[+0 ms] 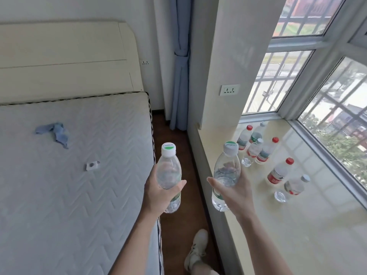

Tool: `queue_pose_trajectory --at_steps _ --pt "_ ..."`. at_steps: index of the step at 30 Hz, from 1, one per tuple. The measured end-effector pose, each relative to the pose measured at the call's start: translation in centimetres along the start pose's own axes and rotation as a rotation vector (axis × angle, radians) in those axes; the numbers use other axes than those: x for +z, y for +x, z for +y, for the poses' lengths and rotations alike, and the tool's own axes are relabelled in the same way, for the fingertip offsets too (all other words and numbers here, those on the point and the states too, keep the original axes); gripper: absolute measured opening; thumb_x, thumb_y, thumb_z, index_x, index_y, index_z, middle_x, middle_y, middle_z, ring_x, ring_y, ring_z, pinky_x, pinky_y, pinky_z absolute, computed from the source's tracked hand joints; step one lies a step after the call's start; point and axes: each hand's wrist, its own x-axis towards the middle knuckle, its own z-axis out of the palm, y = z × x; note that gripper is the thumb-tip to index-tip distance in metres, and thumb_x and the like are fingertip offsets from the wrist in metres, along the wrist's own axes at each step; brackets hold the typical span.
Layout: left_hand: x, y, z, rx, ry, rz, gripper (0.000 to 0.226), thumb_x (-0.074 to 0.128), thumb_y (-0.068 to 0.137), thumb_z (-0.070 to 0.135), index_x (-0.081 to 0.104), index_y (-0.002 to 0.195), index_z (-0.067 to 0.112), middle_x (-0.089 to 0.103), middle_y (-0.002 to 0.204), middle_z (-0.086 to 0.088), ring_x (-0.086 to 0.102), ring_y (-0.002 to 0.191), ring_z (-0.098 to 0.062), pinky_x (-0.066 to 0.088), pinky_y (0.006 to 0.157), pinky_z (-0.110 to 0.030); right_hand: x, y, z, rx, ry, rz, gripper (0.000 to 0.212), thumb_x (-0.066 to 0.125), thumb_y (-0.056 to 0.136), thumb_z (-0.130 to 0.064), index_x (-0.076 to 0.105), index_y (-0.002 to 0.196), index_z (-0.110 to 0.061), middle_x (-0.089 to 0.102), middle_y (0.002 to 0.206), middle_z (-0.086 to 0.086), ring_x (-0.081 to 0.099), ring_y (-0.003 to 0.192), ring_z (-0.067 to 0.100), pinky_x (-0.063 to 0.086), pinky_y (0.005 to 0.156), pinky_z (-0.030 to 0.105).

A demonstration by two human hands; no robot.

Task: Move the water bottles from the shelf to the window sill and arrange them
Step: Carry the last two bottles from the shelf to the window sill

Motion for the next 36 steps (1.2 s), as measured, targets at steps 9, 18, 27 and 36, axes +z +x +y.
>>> queue_pose_trajectory --at_steps 9,18,27,36 --pt "6.4 14.7 1.2 0.049 0.065 -0.088 0.063 0.088 0.068 0.019 0.046 0.106 0.048 0.053 0.107 0.029 0.048 0.101 0.024 0.036 0.076 0.003 2.1 15.0 0.7 0.001 -0.007 0.009 0.053 0.092 0.067 -0.033 0.058 0.107 -0.036 0.069 0.097 -0.017 0.064 0.089 -0.007 0.045 0.071 0.005" --pt "15.2 27.3 4.4 0.092 0.027 -0.258 0.064 0.089 0.066 0.029 0.048 0.103 0.063 0.058 0.106 0.038 0.051 0.107 0.016 0.039 0.084 -0.015 -0.1 27.6 -0.3 0.003 -0.039 0.106 0.054 0.09 0.068 -0.035 0.055 0.109 -0.028 0.065 0.095 -0.014 0.063 0.088 -0.001 0.044 0.071 0.01" --pt "25.3 33.6 6.5 0.129 -0.017 -0.6 0.06 0.087 0.055 0.046 0.056 0.106 0.04 0.065 0.104 0.019 0.058 0.101 0.009 0.045 0.084 -0.017 -5.3 31.3 2.4 0.165 -0.078 0.4 0.053 0.088 0.061 -0.041 0.053 0.101 -0.031 0.068 0.091 -0.014 0.066 0.085 0.003 0.055 0.077 0.031" --pt "33.8 35.5 8.3 0.206 -0.017 -1.04 0.057 0.09 0.06 0.038 0.059 0.108 0.038 0.067 0.104 0.019 0.062 0.104 -0.002 0.049 0.091 -0.031 -8.9 29.4 3.9 0.327 -0.065 0.819 0.051 0.089 0.061 -0.037 0.053 0.097 -0.03 0.069 0.097 -0.016 0.066 0.09 0.0 0.052 0.078 0.023"
